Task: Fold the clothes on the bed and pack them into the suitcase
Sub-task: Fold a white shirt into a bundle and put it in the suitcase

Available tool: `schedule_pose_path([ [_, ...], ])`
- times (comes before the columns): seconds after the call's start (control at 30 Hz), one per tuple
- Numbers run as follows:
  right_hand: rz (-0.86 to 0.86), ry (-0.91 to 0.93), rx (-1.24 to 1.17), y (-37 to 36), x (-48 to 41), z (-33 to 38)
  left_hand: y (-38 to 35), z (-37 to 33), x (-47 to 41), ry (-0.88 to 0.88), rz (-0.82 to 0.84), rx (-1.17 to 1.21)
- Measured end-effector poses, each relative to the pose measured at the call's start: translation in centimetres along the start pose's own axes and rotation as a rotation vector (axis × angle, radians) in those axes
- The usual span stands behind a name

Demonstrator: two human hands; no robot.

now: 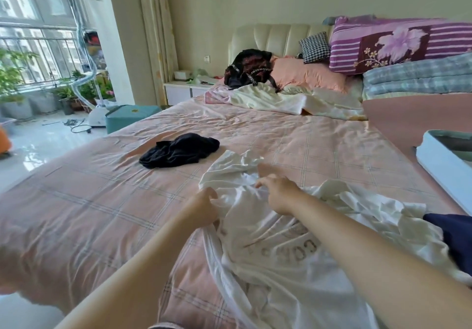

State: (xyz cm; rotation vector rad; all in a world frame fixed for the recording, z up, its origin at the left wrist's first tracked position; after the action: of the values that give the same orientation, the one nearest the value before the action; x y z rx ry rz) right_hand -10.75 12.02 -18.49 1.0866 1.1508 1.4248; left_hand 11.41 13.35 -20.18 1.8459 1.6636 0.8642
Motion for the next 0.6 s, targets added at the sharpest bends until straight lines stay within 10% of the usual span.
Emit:
schedule_pose_path([
  [0.37, 0.074, 0.299, 0.379, -0.5, -8.7, -2.3, -0.5, -4.8, -11.1, -0.187, 0.243, -0.293],
  [0.6, -0.255, -0.142, 0.467, 5.7, -10.7, -16.3, -2.8, -13.9, -20.2, -0.391, -0.033, -0.323],
])
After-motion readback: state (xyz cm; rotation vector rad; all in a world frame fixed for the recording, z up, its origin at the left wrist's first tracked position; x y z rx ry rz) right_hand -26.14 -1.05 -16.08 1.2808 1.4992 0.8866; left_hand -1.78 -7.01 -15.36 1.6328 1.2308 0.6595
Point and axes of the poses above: each hand's wrist, its own x-axis away from the middle knuckle, its own y-axis out of the back of the hand, z = x × y, the point moved 3 cm from there along -x, towards the middle knuckle, and after that the axes turned 6 degrees about x, right-handed, at the moved point
